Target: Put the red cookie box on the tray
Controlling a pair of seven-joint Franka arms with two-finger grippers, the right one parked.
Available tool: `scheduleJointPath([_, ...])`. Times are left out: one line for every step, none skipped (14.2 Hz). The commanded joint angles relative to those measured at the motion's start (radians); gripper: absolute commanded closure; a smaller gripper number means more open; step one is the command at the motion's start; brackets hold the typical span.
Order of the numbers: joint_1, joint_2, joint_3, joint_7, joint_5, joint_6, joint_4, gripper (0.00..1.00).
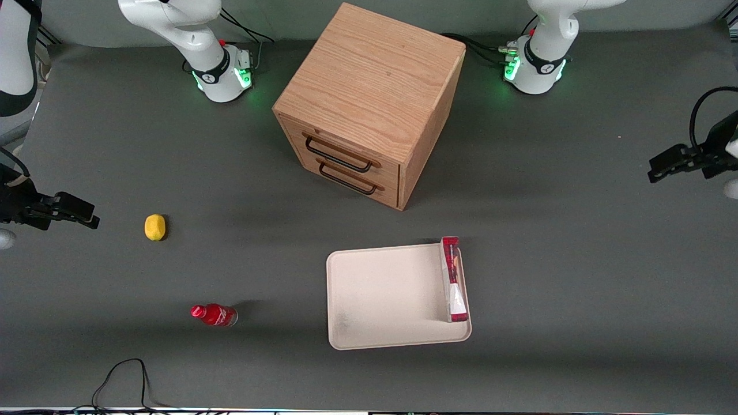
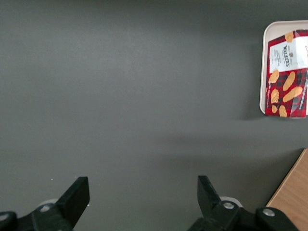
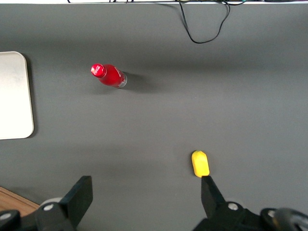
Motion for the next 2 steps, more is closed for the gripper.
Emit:
scheduleJointPath([0.008,-0.048,0.008,0.041,-0.002,0.024,-0.048,0.00])
scheduleJointPath([0.008,-0.050,0.010,0.041,-0.002,0.023,-0.048,0.00])
